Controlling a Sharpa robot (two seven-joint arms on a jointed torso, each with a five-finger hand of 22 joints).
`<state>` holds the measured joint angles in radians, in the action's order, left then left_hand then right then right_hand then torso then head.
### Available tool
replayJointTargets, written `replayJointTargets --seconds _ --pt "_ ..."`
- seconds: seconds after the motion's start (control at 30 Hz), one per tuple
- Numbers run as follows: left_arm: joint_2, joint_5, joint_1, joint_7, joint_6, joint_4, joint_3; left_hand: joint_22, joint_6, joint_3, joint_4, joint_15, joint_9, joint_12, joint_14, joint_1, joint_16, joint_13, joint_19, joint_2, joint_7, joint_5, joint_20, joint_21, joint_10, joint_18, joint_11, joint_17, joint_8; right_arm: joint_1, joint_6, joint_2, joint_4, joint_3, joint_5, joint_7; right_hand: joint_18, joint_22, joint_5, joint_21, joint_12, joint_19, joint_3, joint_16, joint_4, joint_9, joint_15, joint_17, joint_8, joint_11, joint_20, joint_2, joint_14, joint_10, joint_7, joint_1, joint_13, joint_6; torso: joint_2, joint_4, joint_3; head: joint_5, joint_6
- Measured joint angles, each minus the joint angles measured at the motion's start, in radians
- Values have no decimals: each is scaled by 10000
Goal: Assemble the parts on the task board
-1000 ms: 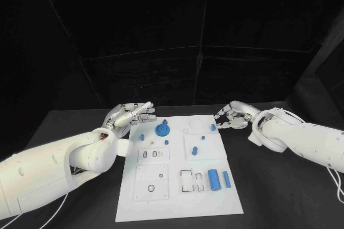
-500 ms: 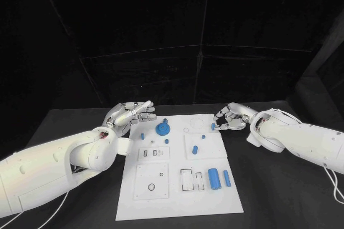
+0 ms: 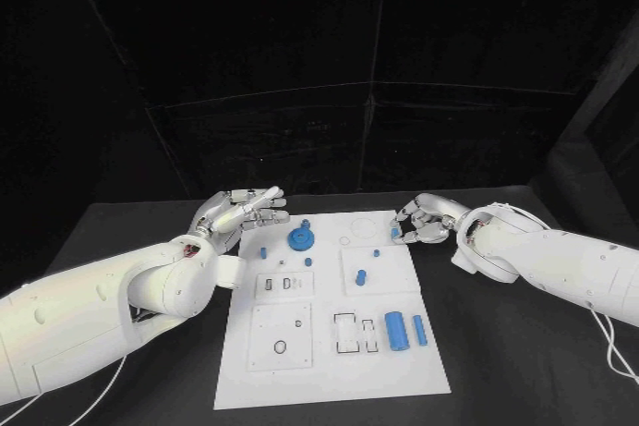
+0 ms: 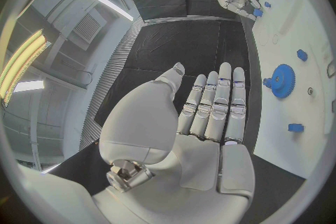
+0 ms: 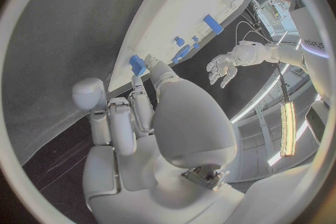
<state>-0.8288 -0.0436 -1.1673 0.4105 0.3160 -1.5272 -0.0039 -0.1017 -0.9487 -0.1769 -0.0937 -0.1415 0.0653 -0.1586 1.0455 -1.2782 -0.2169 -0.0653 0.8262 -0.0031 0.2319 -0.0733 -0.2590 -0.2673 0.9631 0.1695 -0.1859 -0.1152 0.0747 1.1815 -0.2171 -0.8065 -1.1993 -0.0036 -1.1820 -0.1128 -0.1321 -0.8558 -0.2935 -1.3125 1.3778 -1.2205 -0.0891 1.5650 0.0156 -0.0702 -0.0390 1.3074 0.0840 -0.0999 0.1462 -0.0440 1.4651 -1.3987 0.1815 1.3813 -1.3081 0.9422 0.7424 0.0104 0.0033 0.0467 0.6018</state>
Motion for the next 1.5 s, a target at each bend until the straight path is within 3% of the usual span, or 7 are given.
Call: replayJointTargets --seconds 0.73,1.2,1.37,1.5 --pt "-4 0 0 -10 -4 13 0 9 0 -27 27 0 0 0 0 0 0 0 0 0 0 0 0 0 38 1 38 2 0 -32 71 164 195 3 -171 82 0 -1 361 0 46 -4 -781 0 362 9 0 0 167 127 -70 194 0 -128 -198 -117 1 731 -6 0 4 57 26" --pt "-1 0 1 -16 -4 26 0 7 0 -27 27 0 0 0 0 0 0 0 0 0 0 0 0 0 38 1 38 -7 0 -37 -18 203 214 2 -198 128 0 -44 409 -38 124 -75 -1127 0 402 -3 146 -1 266 227 -141 287 -1 -185 -334 -213 2 1112 -7 0 7 71 47" --pt "-4 0 1 -19 -4 30 0 7 0 -27 27 0 0 0 0 0 0 0 0 0 0 0 0 0 38 0 38 -7 0 -38 -204 141 98 2 -210 208 0 -52 439 -38 124 -112 -1327 0 386 -3 144 -1 332 271 -177 326 0 -197 -386 -254 3 1225 -10 0 7 65 47" --pt "-24 0 1 -23 -4 34 -1 12 0 -27 27 0 0 0 0 -18 13 0 0 18 0 0 0 0 38 1 38 -6 0 -38 -447 -71 -281 5 -249 410 0 -53 441 -38 124 -112 -1411 0 402 -7 180 -1 350 271 -177 364 36 -197 -374 -301 3 1241 -16 0 2 44 15"
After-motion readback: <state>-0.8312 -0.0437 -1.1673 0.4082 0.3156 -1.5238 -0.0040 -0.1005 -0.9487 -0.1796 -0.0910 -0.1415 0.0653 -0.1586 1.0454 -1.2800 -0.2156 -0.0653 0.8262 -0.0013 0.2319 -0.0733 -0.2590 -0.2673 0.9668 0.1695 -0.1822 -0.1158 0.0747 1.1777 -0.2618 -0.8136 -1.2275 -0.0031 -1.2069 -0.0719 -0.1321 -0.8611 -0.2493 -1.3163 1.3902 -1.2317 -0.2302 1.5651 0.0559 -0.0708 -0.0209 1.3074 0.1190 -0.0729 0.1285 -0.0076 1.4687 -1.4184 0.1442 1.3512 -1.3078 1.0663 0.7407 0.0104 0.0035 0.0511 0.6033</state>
